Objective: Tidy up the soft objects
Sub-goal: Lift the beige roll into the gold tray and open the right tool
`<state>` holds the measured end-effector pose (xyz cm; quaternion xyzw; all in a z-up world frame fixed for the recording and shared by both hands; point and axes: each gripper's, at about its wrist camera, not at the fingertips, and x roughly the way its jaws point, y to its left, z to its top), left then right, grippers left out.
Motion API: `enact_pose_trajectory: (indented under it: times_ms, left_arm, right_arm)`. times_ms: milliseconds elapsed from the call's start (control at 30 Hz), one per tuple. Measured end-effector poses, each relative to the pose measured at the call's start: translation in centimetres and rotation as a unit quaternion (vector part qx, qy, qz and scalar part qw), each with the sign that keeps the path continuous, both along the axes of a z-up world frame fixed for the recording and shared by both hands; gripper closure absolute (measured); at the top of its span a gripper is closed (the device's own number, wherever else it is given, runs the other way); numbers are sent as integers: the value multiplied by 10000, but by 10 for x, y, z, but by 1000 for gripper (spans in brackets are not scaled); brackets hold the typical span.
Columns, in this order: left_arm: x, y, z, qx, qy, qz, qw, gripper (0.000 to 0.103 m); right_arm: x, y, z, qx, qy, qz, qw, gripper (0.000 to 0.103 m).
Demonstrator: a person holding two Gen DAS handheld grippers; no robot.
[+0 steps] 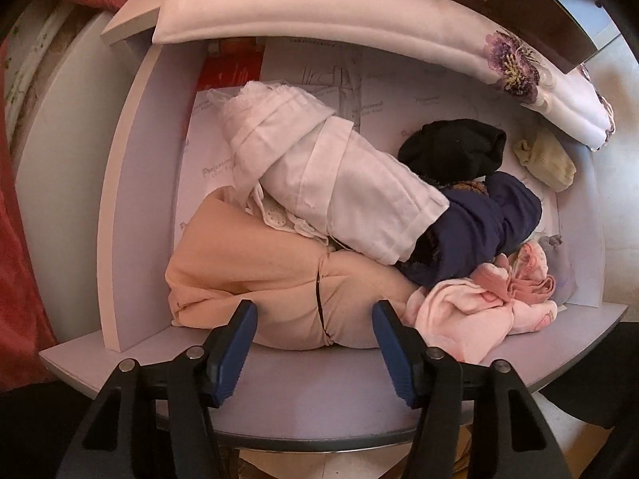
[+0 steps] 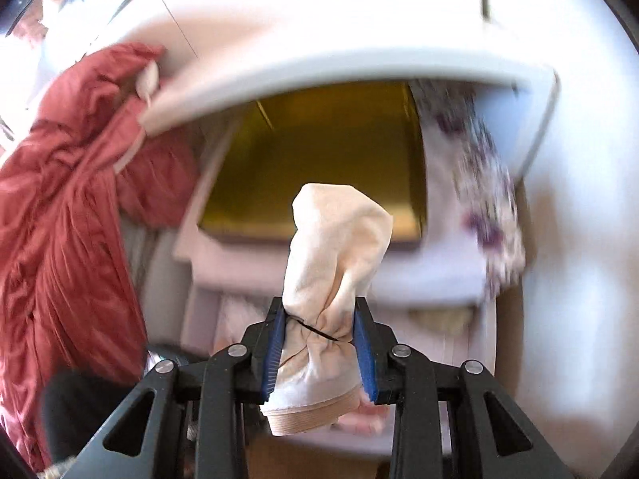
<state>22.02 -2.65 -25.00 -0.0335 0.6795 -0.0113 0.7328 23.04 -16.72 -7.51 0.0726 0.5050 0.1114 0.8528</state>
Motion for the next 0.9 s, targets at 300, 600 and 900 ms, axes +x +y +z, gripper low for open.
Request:
enact_pose_trajectory:
  times_ms: [300, 600, 900]
  left_arm:
    - [-1, -5, -10, 56, 42, -81, 9999, 41]
    - [1, -13, -11, 104, 81, -76, 9999, 41]
    - [0, -19, -12, 188, 65, -140, 9997, 39]
  right_arm:
    - [106, 19, -27, -917, 36, 104, 9957, 70]
    - [146, 20, -97, -2232, 457, 332, 9731, 69]
    - [147, 4, -114, -2548, 430, 251, 9657, 60]
